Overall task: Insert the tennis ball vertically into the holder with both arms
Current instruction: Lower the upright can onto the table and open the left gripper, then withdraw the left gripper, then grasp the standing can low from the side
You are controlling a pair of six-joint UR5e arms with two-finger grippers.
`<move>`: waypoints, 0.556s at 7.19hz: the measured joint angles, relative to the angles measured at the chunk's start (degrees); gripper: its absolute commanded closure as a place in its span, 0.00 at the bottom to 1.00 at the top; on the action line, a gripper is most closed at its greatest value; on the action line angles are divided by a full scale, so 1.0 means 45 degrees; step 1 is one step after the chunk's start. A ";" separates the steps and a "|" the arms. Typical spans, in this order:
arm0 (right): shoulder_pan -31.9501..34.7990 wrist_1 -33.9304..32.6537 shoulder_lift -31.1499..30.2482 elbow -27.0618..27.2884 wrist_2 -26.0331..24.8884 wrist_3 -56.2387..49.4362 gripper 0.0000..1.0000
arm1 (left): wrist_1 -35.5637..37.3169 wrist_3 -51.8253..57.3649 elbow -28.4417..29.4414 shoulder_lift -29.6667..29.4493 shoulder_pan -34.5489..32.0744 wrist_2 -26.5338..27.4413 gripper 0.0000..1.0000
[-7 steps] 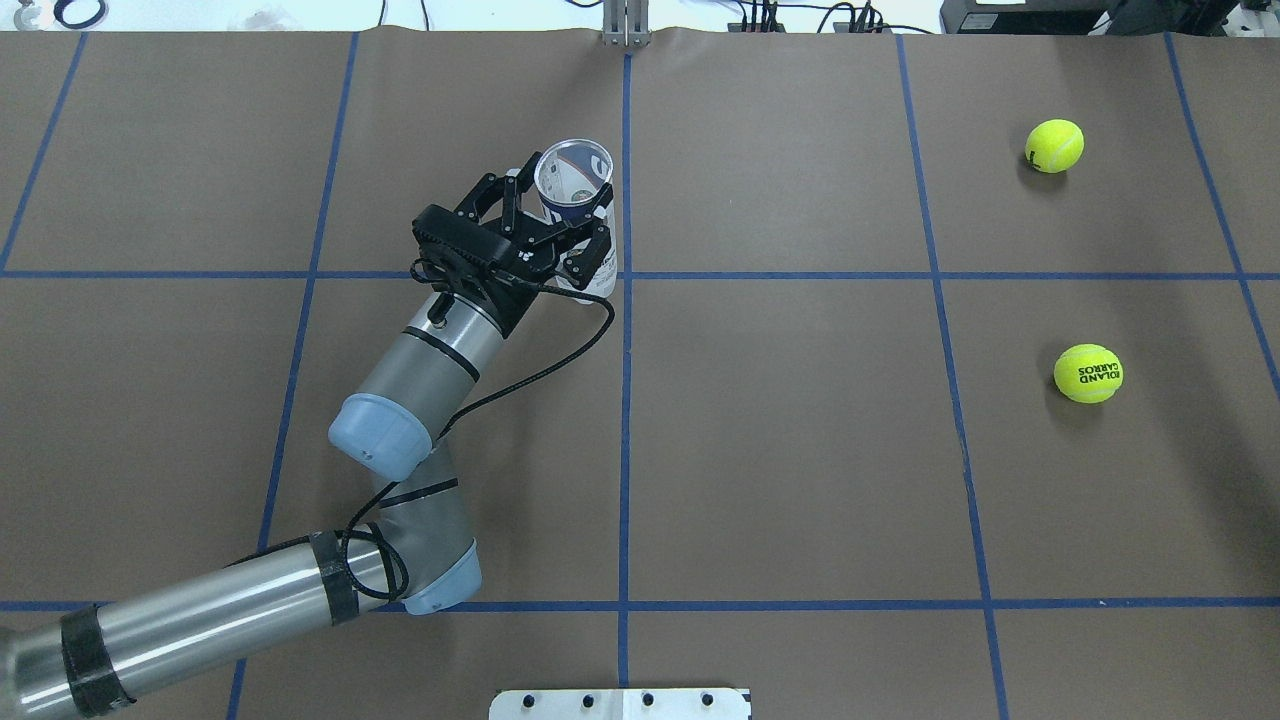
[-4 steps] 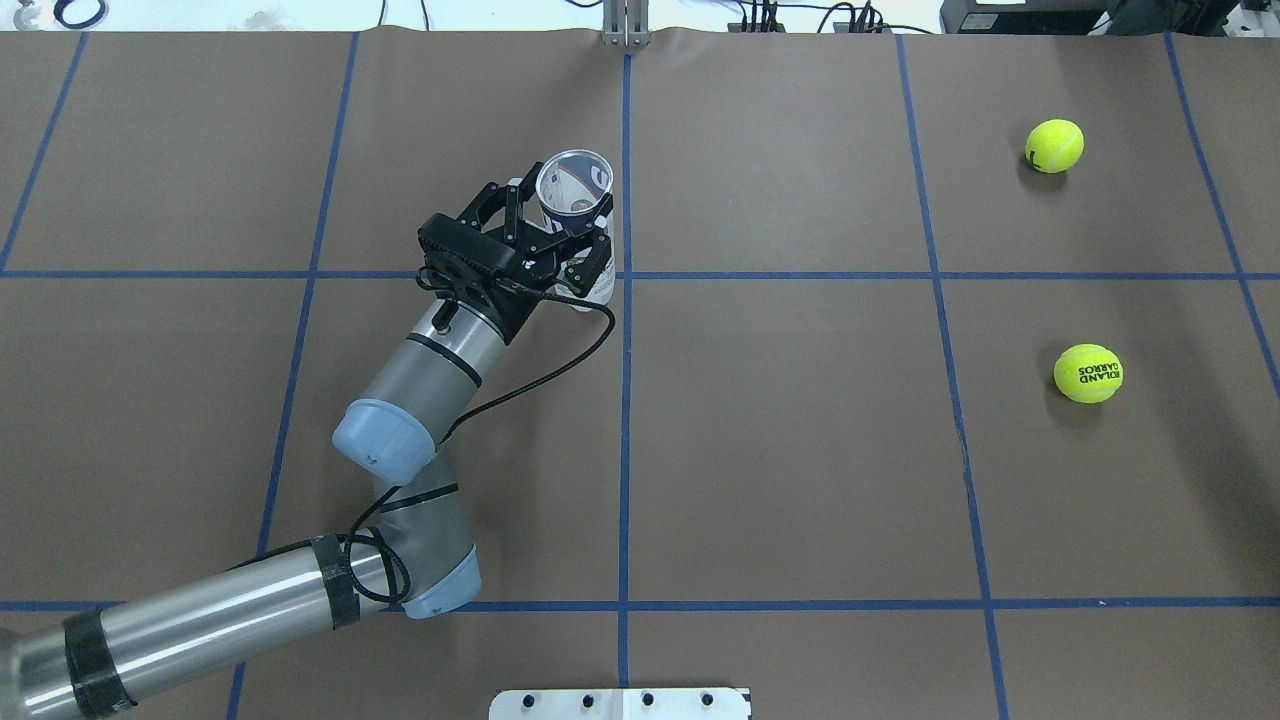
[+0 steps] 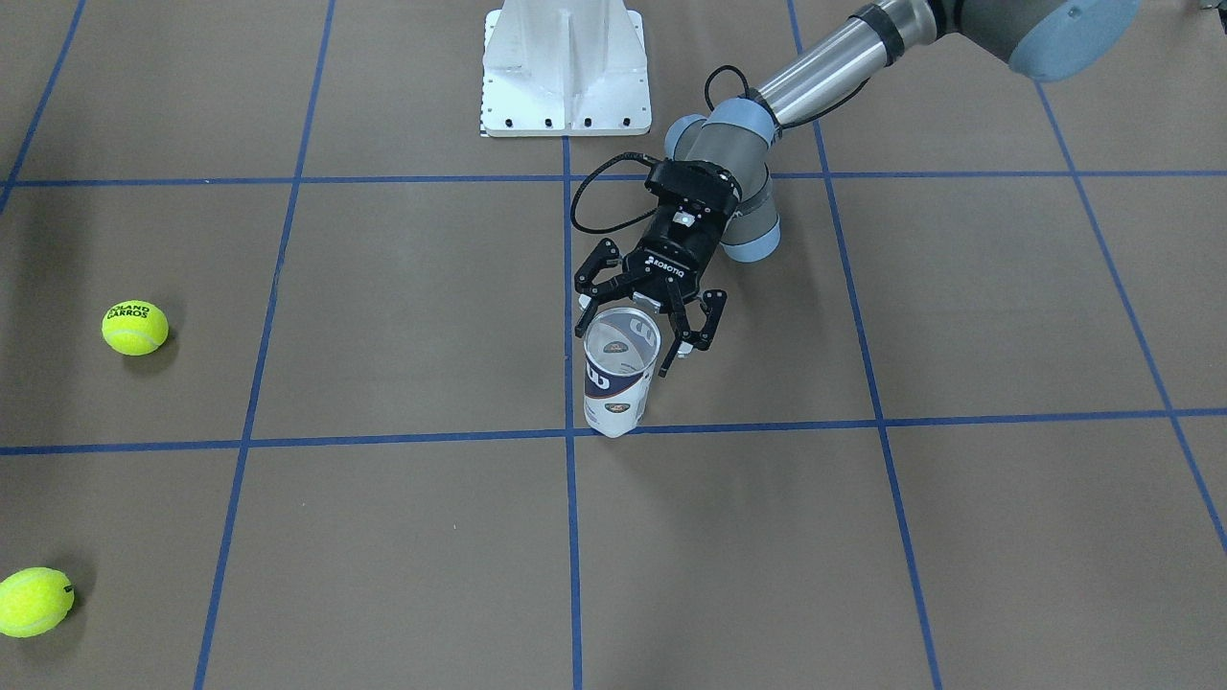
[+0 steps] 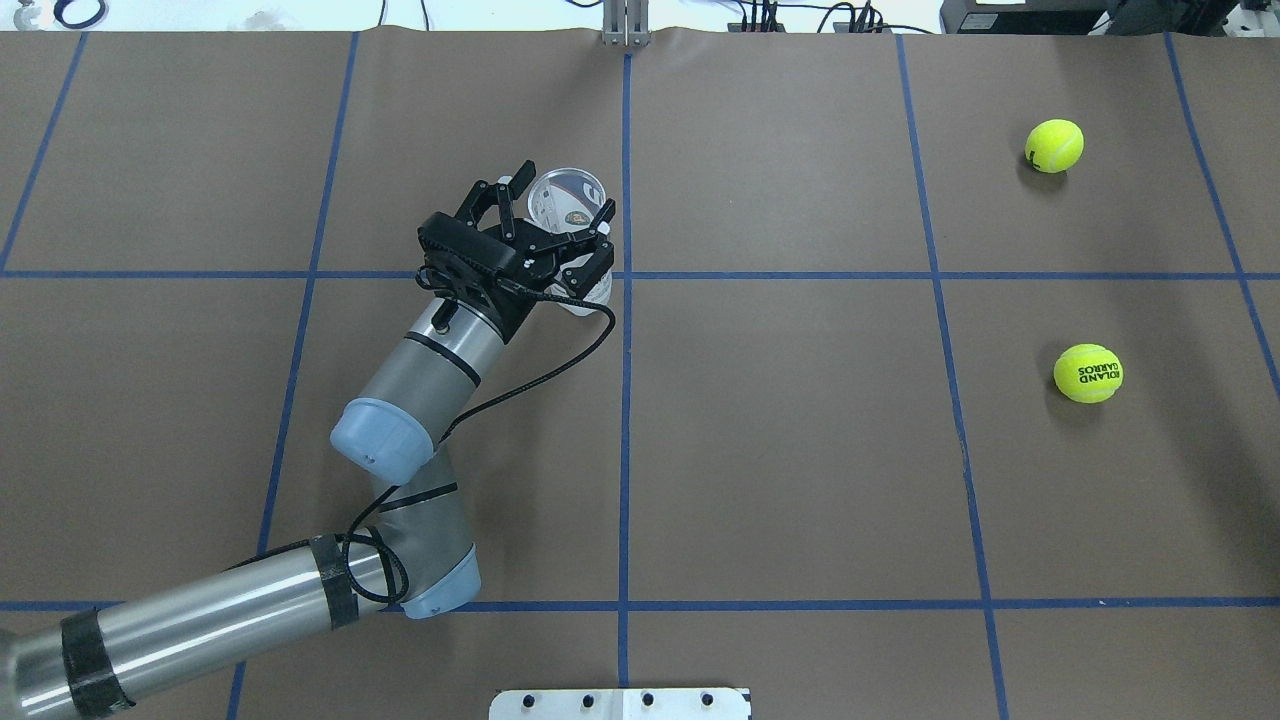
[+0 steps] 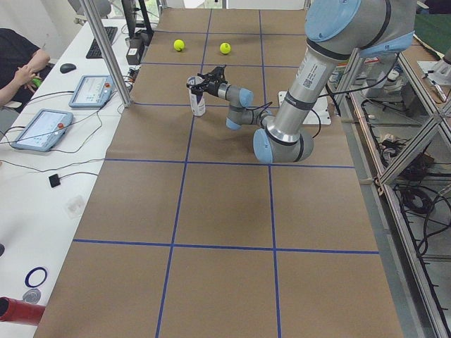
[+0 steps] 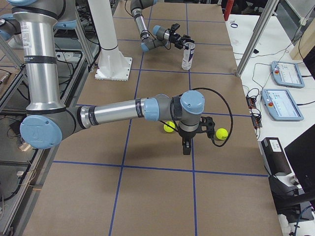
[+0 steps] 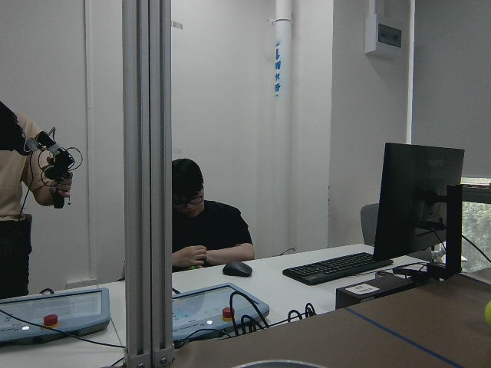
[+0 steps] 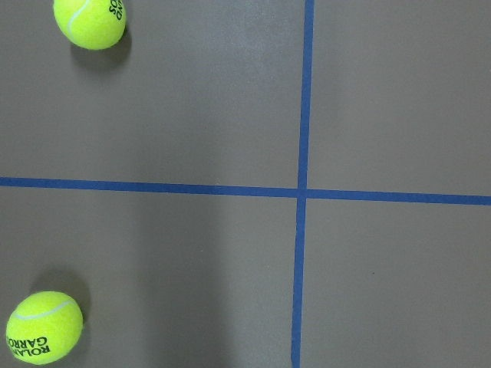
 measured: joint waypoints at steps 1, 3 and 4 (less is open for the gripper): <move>-0.0007 0.0000 0.0001 -0.0008 0.0000 -0.0002 0.01 | 0.0018 0.0005 -0.0338 -0.0012 -0.0030 -0.0006 0.00; -0.0003 -0.0004 0.0061 -0.0029 0.0021 -0.0002 0.01 | 0.1052 -0.0005 -0.1911 0.0033 -0.0295 -0.0148 0.00; -0.0004 -0.0013 0.0175 -0.0026 0.0015 -0.0015 0.01 | 0.2479 -0.0019 -0.3284 0.0183 -0.0596 -0.0382 0.00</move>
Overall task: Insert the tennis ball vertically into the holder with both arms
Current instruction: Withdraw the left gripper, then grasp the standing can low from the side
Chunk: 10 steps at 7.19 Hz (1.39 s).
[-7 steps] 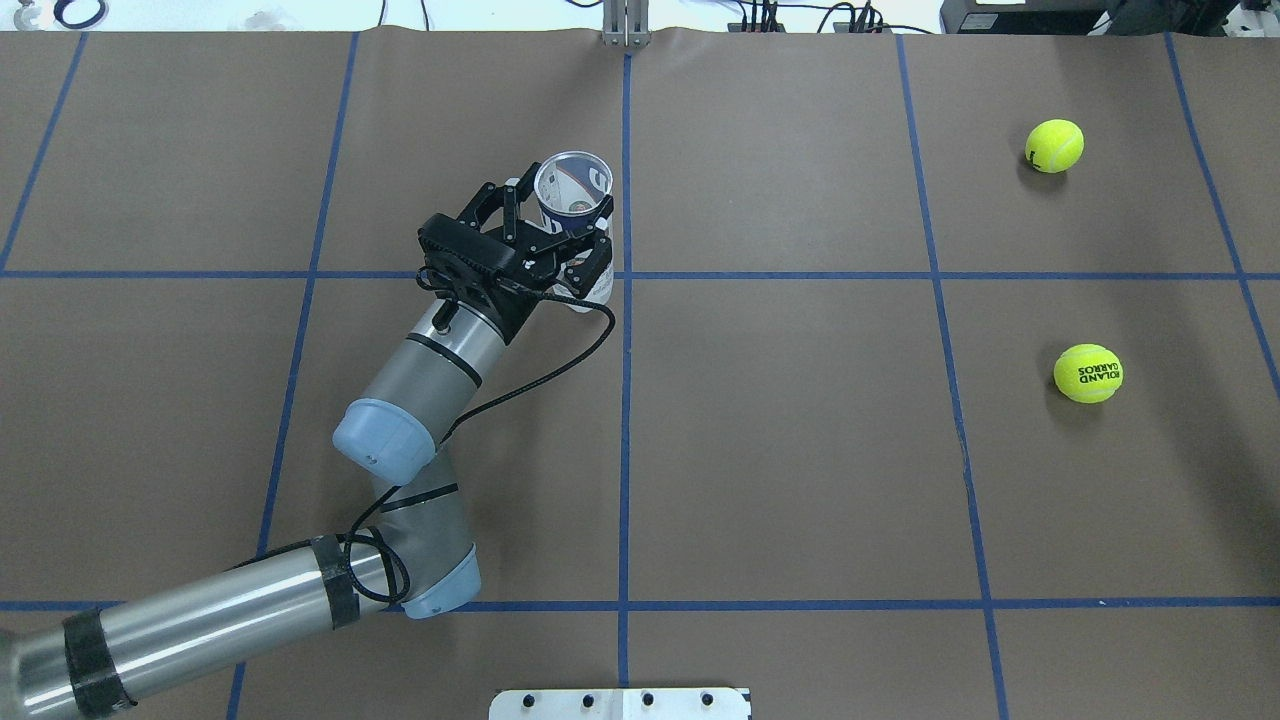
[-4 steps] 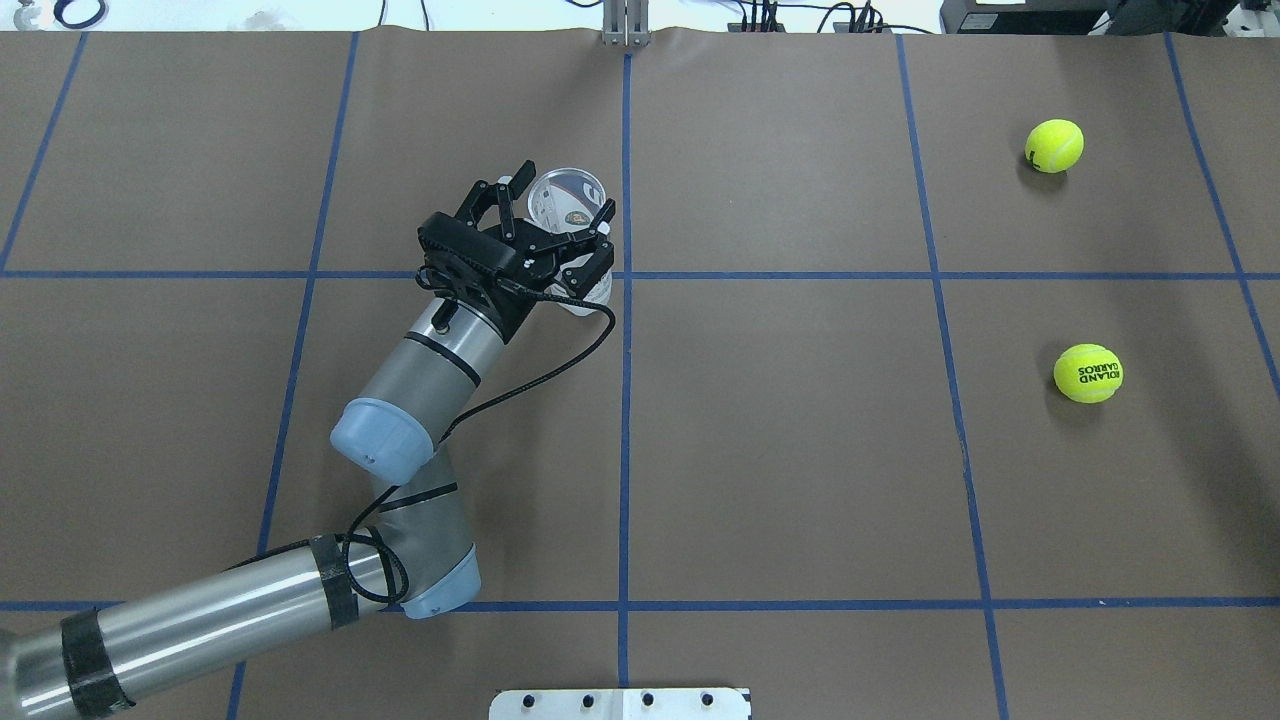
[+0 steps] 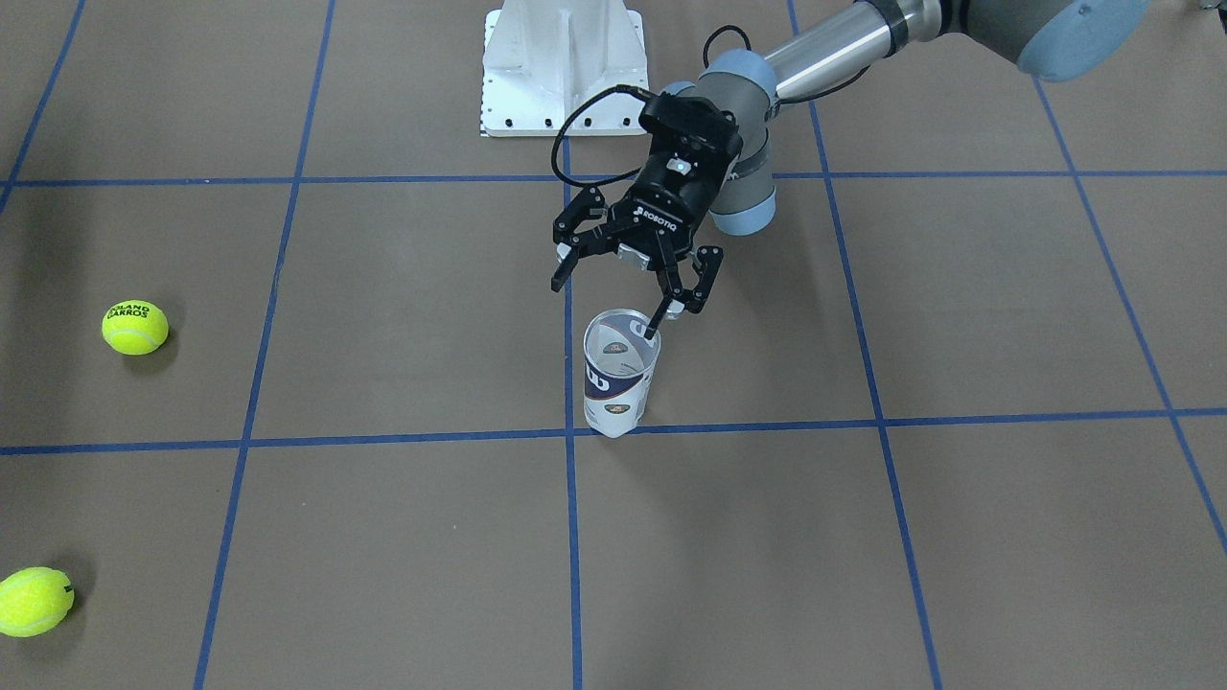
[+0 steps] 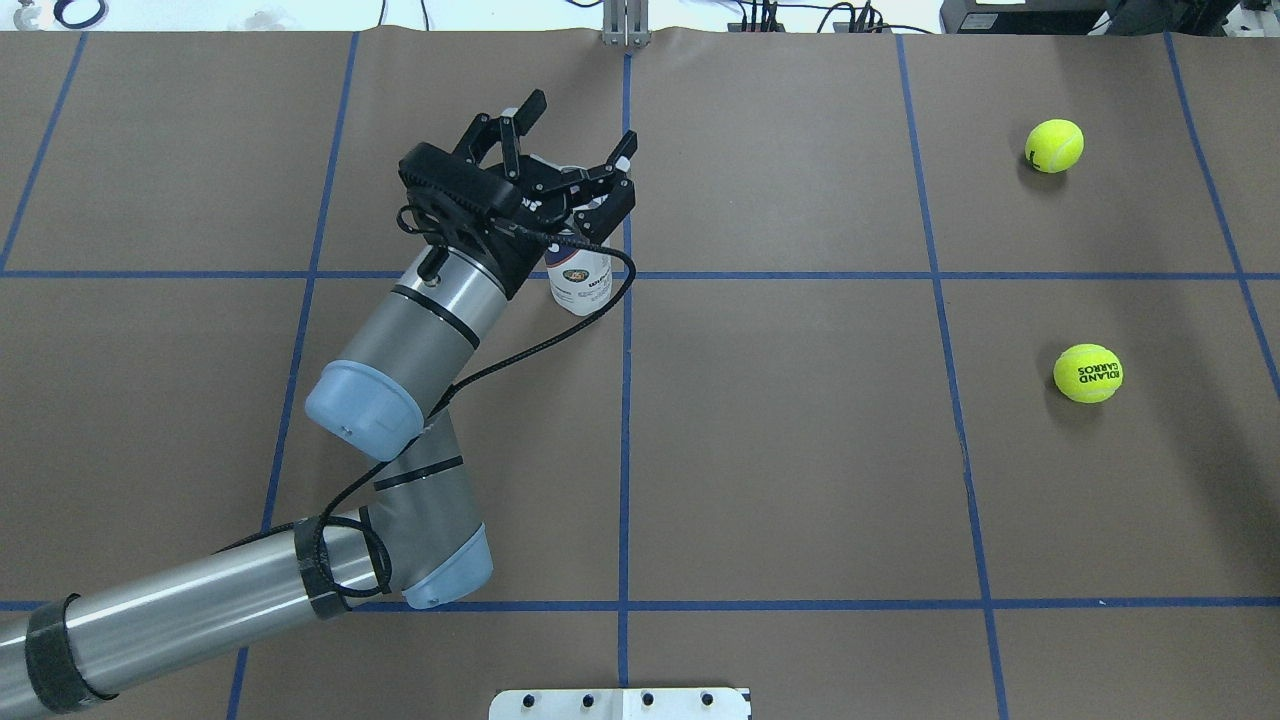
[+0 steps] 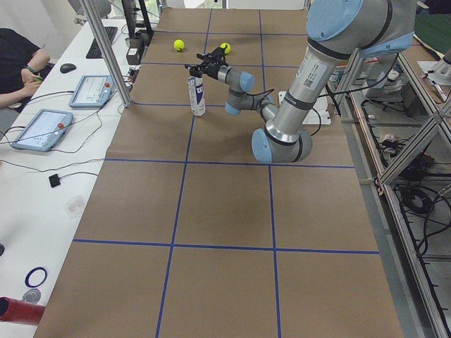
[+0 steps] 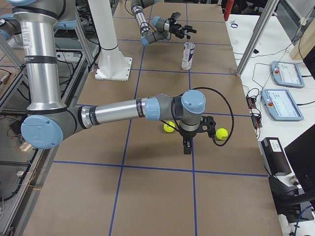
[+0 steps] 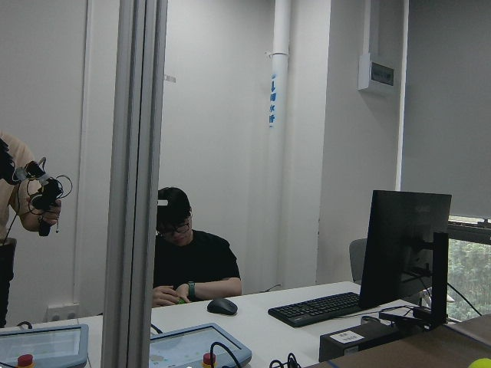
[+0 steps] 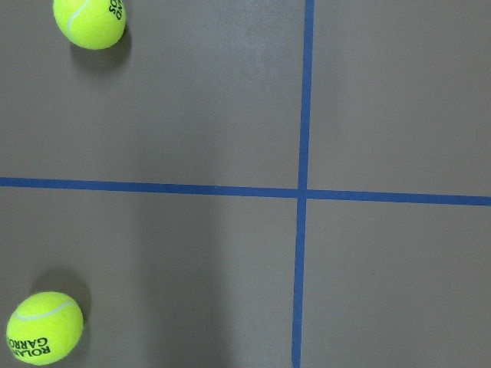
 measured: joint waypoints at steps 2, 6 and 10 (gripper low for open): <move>-0.0041 -0.0050 0.0211 0.0019 -0.0343 0.0012 0.01 | 0.2061 -0.0279 -0.1989 0.0822 -0.0741 -0.0310 0.00; -0.0132 -0.0014 0.0274 0.0023 0.0078 0.0106 0.01 | 0.5754 -0.2172 -0.3885 0.2213 -0.2502 -0.3145 0.00; -0.0148 0.0025 0.0004 -0.0177 0.0875 0.0135 0.01 | 1.1967 -0.5142 -0.6673 0.4034 -0.4108 -0.7965 0.06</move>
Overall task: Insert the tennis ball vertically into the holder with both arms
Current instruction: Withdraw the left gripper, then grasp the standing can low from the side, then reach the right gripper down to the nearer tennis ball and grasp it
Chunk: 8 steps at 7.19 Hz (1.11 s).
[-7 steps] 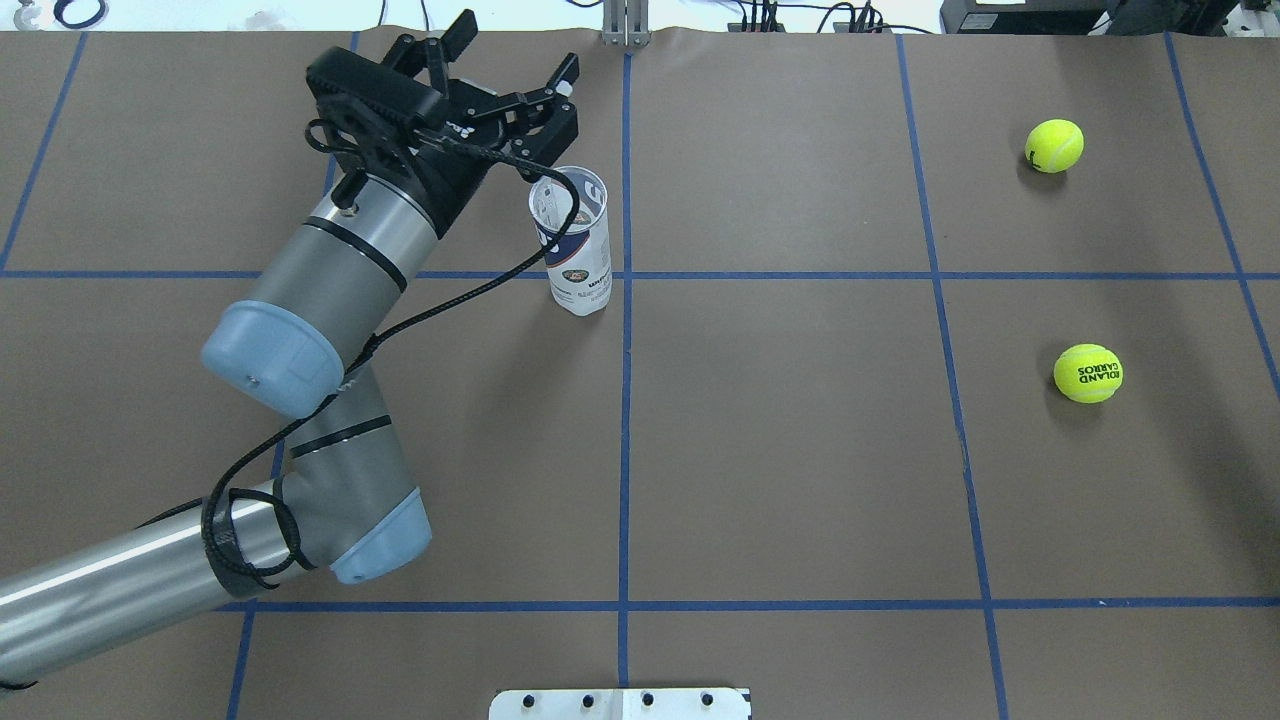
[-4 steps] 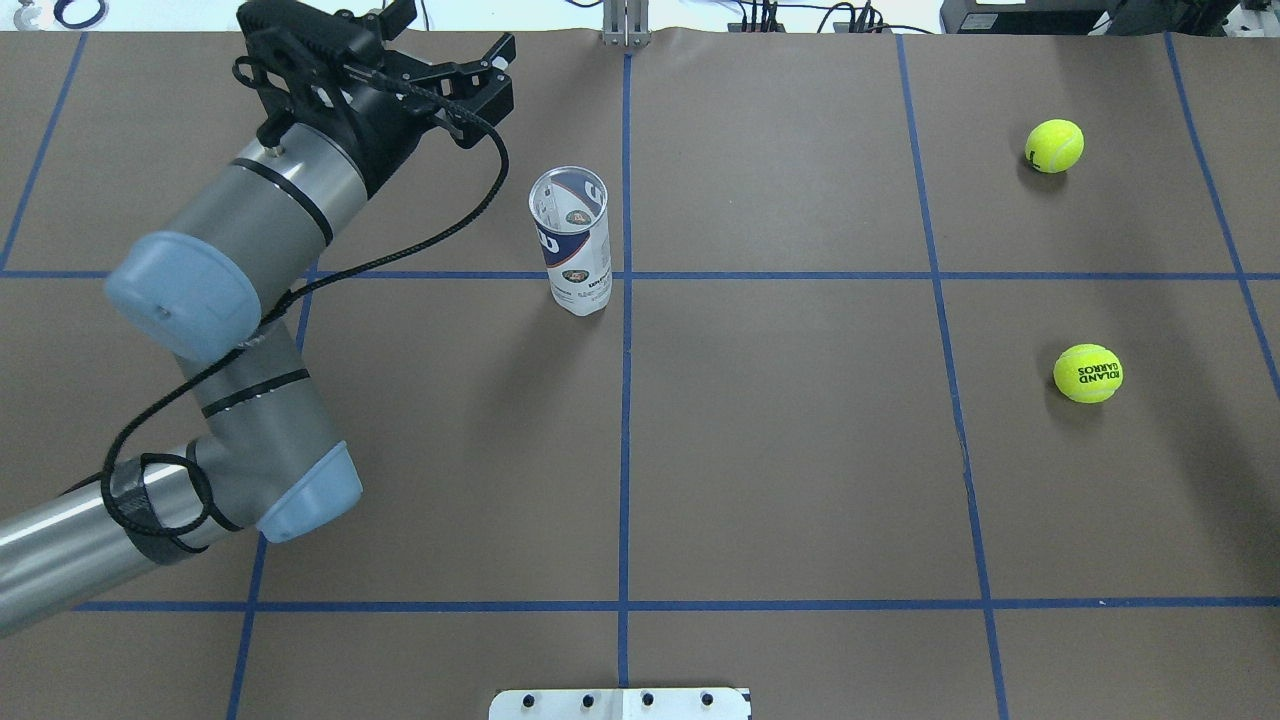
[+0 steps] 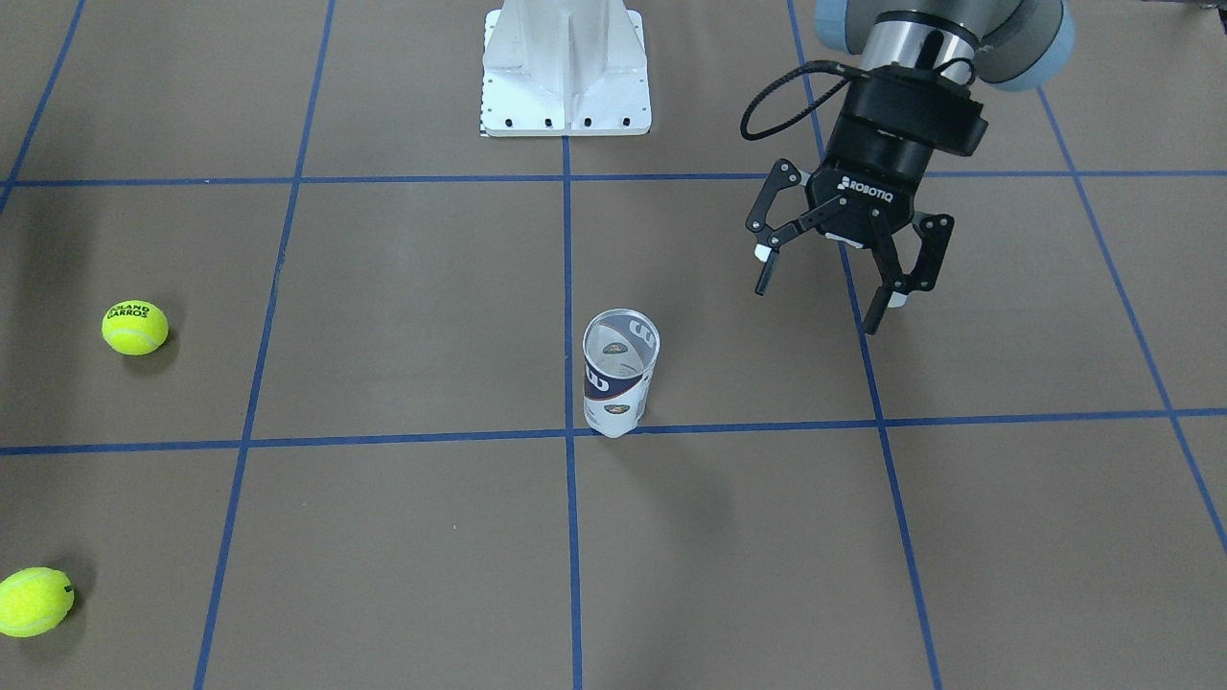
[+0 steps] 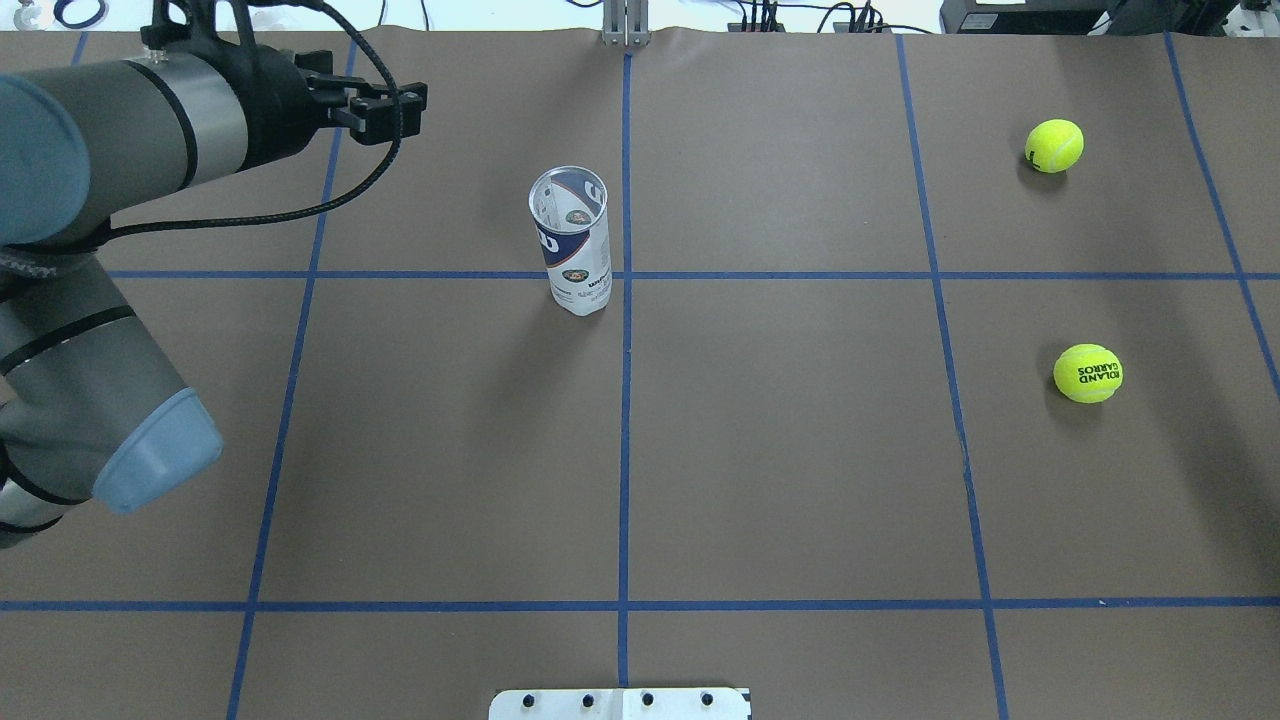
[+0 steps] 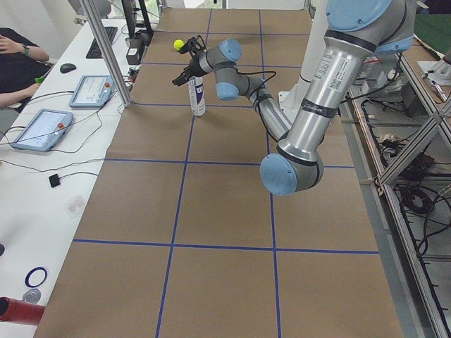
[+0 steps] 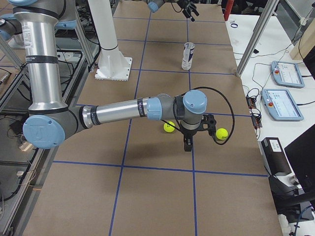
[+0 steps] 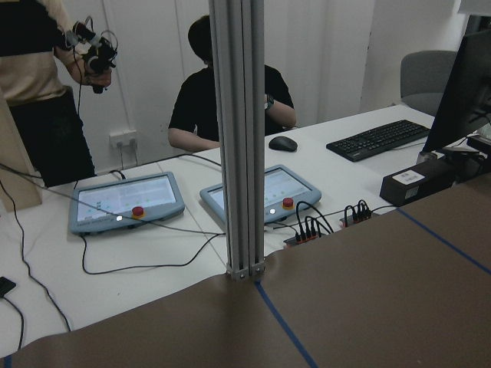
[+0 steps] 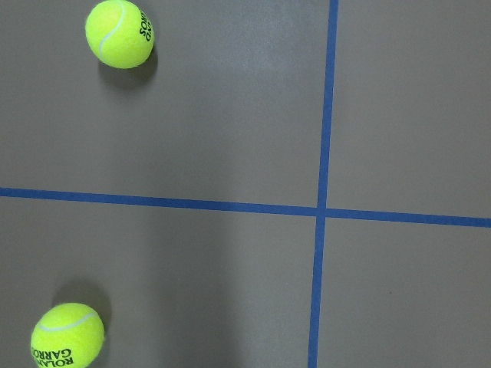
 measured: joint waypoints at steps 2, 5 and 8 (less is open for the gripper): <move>-0.0123 0.0021 -0.0006 -0.0004 0.0193 0.1020 0.01 | -0.0198 -0.1974 0.0026 0.0745 0.1311 0.1966 0.05; -0.1321 0.0126 -0.0014 0.0148 0.0179 0.2585 0.01 | -0.0396 -0.2594 0.0385 0.0716 0.4476 0.5696 0.05; -0.3830 0.2443 -0.0050 0.0422 -0.0238 0.5971 0.00 | -0.0407 -0.2606 0.0751 0.0389 0.5128 0.6371 0.05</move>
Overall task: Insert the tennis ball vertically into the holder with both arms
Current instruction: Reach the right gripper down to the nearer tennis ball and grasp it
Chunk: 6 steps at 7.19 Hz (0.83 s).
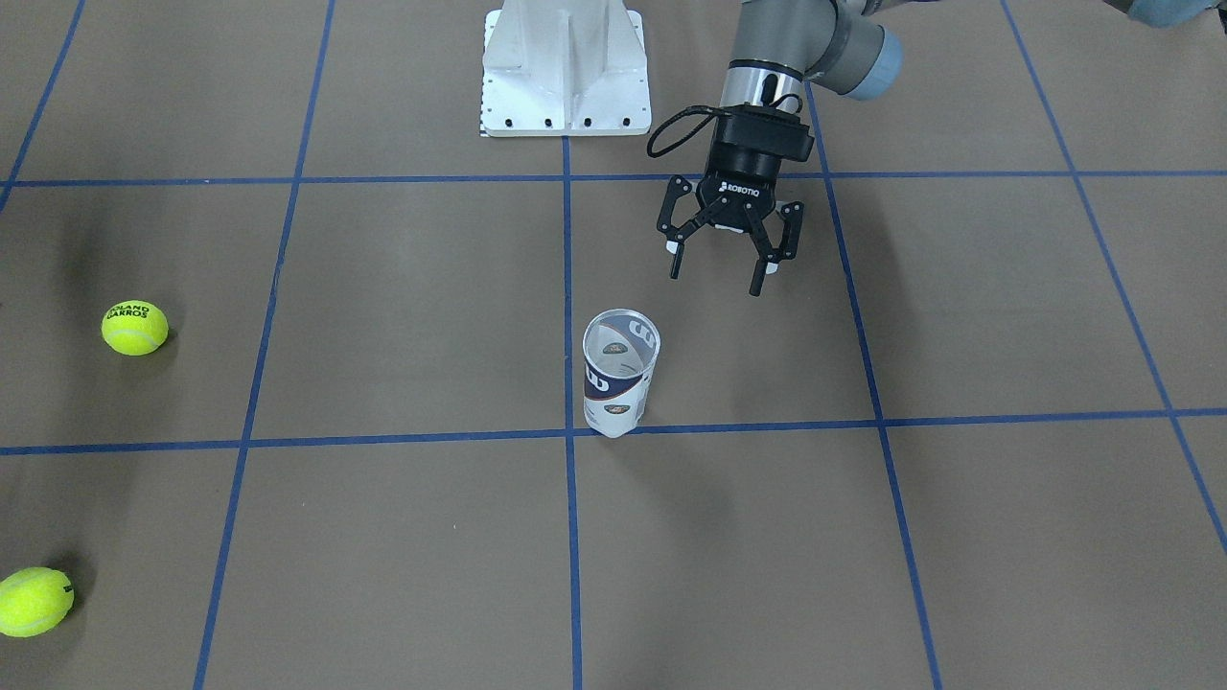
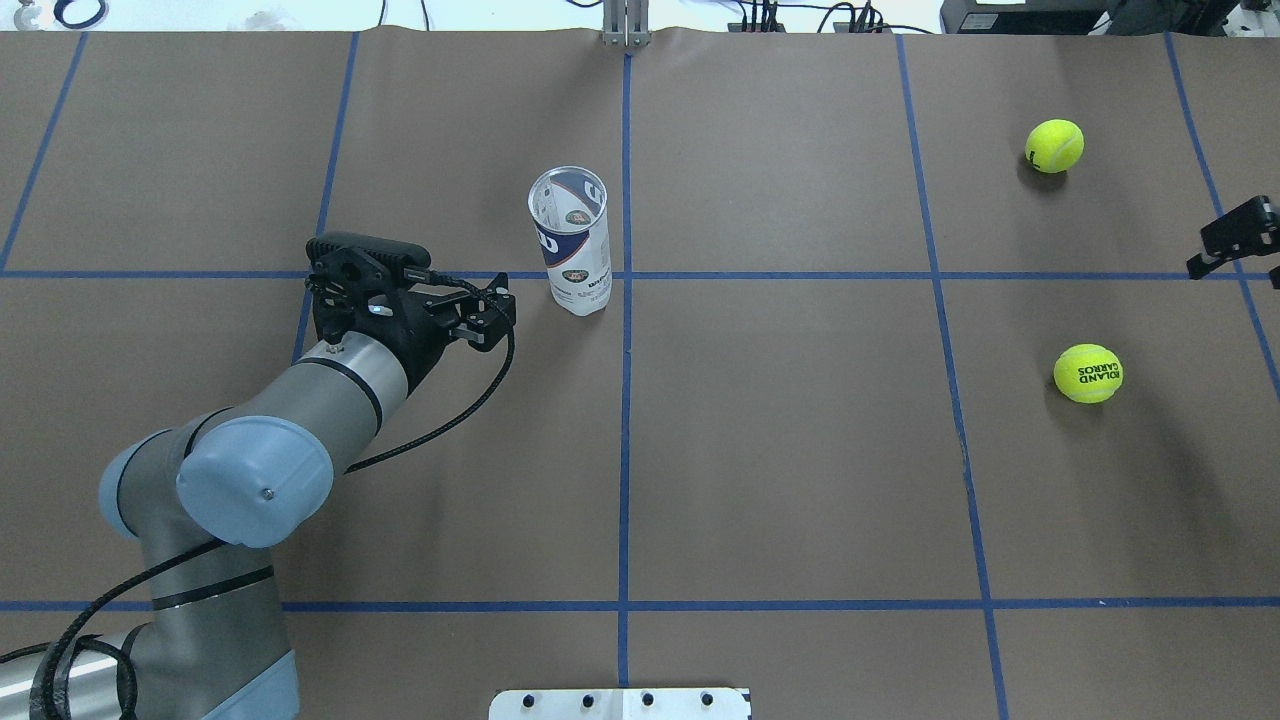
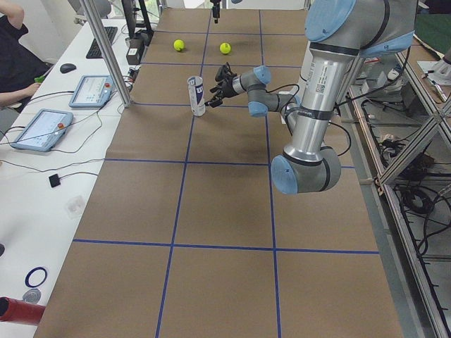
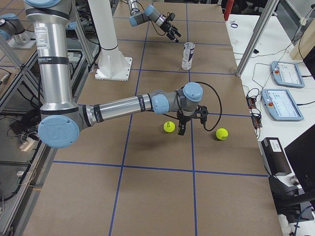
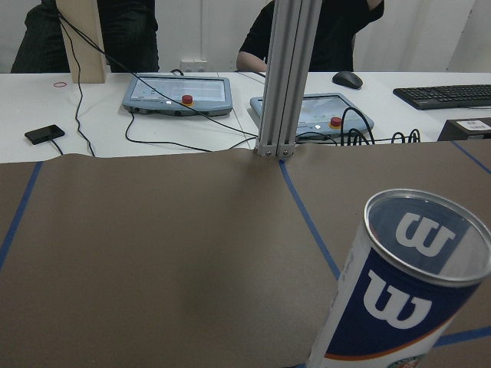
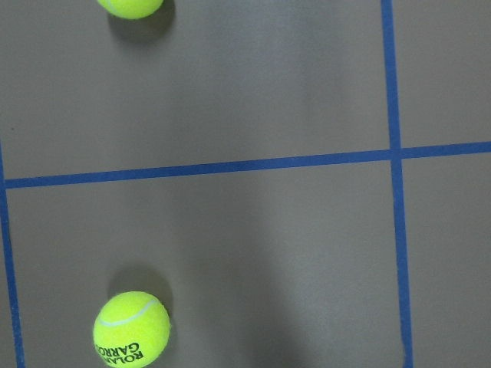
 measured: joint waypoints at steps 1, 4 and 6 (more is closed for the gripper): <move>-0.0867 0.0898 -0.0063 -0.0014 -0.0256 0.0996 0.00 | 0.0000 0.0016 0.0036 -0.0007 0.0025 0.0041 0.05; -0.2114 0.1579 -0.0048 -0.0322 -0.0778 0.1589 0.00 | -0.0001 0.0078 0.0052 0.0061 0.0020 0.0065 0.04; -0.2535 0.1604 -0.0001 -0.0555 -0.0952 0.1602 0.00 | -0.0001 0.0096 0.0050 0.0093 0.0003 0.0077 0.04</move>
